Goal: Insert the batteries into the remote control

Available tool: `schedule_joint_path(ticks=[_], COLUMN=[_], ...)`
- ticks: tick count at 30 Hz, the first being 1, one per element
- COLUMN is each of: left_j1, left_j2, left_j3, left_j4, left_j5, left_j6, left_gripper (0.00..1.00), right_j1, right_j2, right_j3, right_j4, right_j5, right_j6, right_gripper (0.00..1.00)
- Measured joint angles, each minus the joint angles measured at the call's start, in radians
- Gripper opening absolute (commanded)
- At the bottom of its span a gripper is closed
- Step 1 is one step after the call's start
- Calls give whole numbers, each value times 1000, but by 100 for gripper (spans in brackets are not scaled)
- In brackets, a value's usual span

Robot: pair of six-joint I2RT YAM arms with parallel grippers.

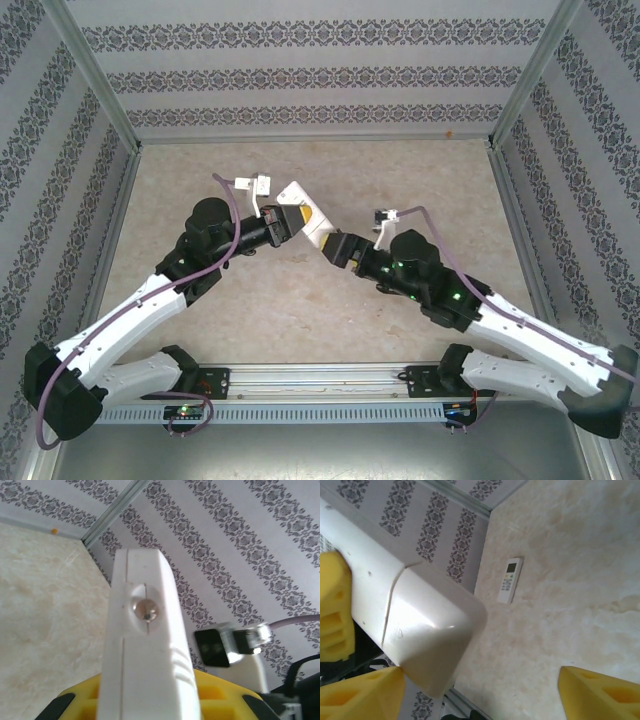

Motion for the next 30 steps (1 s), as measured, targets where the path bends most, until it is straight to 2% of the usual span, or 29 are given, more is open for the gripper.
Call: schedule_joint_path(ticks=[2, 4, 6, 8, 9, 16, 25, 30], left_j1=[0, 0, 0, 0, 0, 0, -1, 0], left_j2=[4, 4, 4, 3, 2, 0, -5, -5], left_j3=[-13, -26, -37, -42, -45, -73, -97, -112], left_j4=[27, 42, 54, 65, 68, 100, 143, 169], left_j5=[0, -1, -5, -5, -5, -8, -13, -45], left_j6=[-11, -23, -34, -51, -61, -140, -238, -271], left_gripper=[7, 7, 6, 6, 6, 6, 6, 10], right_j1=[0, 0, -1, -8, -16, -56, -60, -60], right_j2=[15, 25, 27, 25, 21, -19, -107, -127], right_j3=[1, 2, 2, -3, -11, -50, -147, -151], right_j4=[43, 75, 88, 97, 104, 127, 202, 207], right_j5=[-15, -19, -18, -15, -13, -22, -31, -42], right_j6=[22, 31, 37, 42, 48, 48, 57, 45], right_gripper=[52, 46, 50, 62, 63, 34, 27, 16])
